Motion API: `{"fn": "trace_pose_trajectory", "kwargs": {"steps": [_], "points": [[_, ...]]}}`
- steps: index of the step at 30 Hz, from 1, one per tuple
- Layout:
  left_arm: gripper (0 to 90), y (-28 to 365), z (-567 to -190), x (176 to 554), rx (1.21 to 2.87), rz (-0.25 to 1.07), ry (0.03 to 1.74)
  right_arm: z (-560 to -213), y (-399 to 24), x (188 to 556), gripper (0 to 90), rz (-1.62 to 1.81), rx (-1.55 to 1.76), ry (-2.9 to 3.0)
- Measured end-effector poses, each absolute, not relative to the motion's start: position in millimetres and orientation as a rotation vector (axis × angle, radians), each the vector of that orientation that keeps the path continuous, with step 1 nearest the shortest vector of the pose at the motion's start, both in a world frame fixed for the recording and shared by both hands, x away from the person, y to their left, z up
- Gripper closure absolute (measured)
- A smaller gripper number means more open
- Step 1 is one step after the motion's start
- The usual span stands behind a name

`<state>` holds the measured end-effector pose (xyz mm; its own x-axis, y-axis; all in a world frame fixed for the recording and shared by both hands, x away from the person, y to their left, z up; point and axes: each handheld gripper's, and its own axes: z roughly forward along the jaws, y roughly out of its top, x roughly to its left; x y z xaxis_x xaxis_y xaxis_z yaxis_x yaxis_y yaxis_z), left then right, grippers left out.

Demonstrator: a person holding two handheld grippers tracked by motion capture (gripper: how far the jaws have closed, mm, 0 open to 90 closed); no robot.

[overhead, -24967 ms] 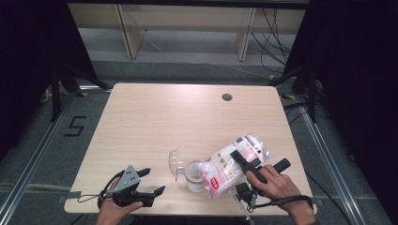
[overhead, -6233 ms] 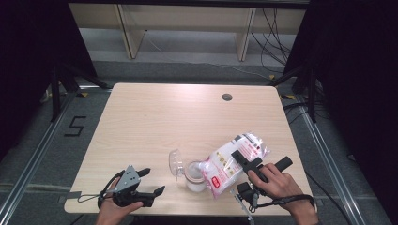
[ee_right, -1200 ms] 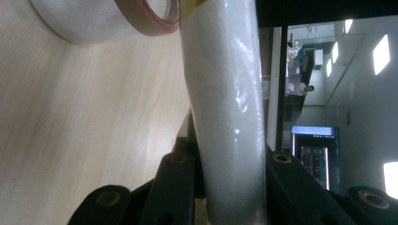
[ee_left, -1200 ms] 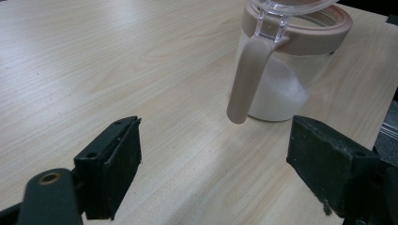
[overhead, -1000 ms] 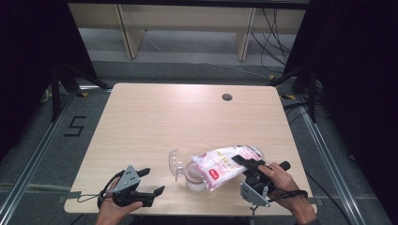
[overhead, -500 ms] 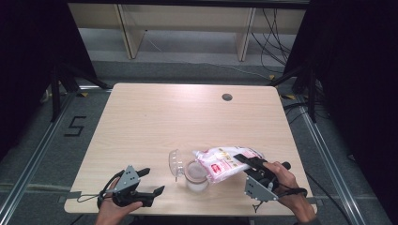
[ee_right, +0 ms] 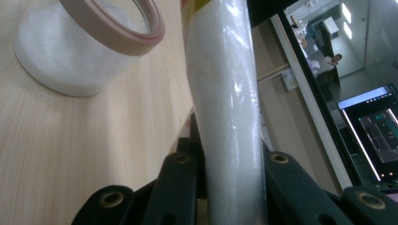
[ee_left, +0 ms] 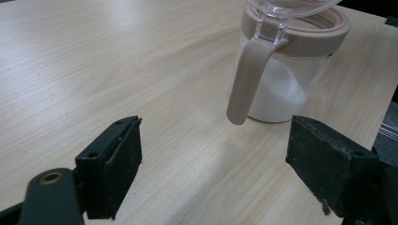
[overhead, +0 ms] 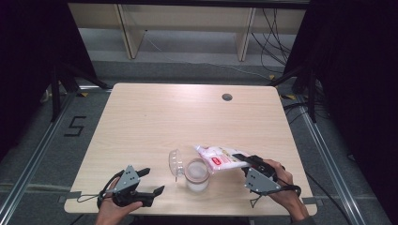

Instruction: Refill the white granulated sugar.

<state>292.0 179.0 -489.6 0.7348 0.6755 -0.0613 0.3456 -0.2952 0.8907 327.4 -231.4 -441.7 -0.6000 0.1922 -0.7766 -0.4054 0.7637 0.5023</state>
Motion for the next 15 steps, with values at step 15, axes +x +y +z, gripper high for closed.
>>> {"fn": "trace_pose_trajectory", "kwargs": {"steps": [15], "points": [[18.0,179,-491,293,1.904,0.4,0.781,-458,-233,346,82.1,1.045,0.033,2.121]]}}
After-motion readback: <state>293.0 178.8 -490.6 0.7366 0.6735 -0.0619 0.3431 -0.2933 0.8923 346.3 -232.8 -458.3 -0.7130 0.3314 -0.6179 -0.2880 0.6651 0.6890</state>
